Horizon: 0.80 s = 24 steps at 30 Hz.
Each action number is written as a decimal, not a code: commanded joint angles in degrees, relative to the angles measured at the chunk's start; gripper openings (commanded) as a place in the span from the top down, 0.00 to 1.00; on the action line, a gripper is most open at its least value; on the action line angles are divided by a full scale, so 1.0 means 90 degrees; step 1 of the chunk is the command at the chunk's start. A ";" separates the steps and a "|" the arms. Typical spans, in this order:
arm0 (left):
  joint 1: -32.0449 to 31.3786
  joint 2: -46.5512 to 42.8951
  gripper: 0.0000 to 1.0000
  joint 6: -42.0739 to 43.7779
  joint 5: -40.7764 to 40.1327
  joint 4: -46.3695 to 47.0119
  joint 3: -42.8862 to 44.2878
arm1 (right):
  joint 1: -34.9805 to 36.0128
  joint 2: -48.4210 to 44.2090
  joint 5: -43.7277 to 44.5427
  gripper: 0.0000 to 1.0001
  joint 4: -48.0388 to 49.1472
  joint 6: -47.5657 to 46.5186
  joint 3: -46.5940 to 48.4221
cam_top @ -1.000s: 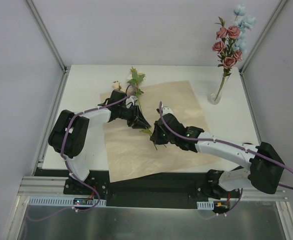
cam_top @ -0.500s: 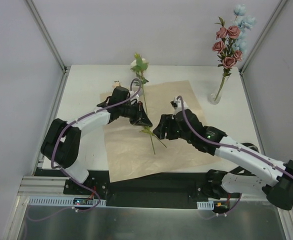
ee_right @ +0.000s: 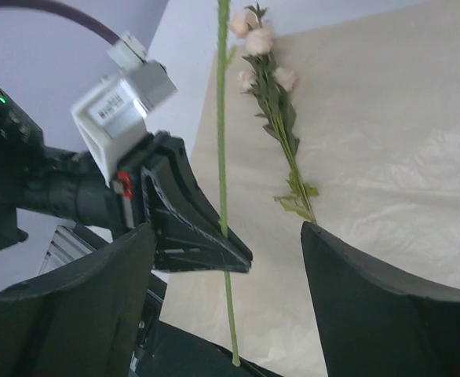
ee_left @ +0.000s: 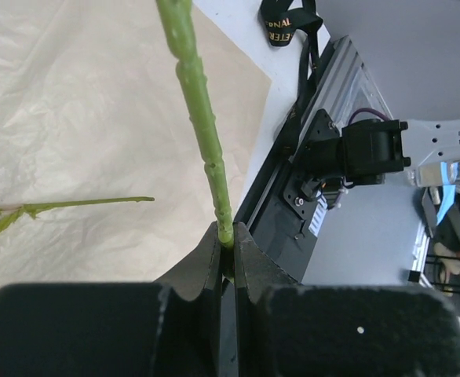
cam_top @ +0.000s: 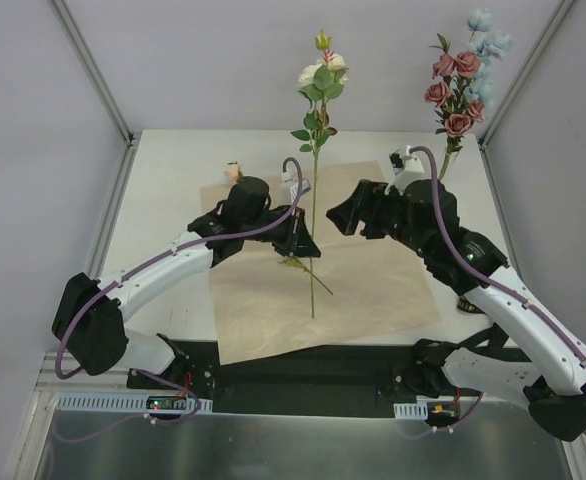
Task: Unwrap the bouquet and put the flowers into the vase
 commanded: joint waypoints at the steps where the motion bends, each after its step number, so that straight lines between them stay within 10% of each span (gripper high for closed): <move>1: -0.0287 -0.0432 1.00 0.0681 -0.0401 0.0074 0.0100 | -0.0030 0.0401 -0.0519 0.23 -0.0176 -0.0361 0.0827; 24: -0.1303 -0.0579 1.00 0.1579 -0.1221 -0.0327 0.0197 | -0.0148 0.0792 0.0045 0.66 -0.0478 -0.0449 0.1278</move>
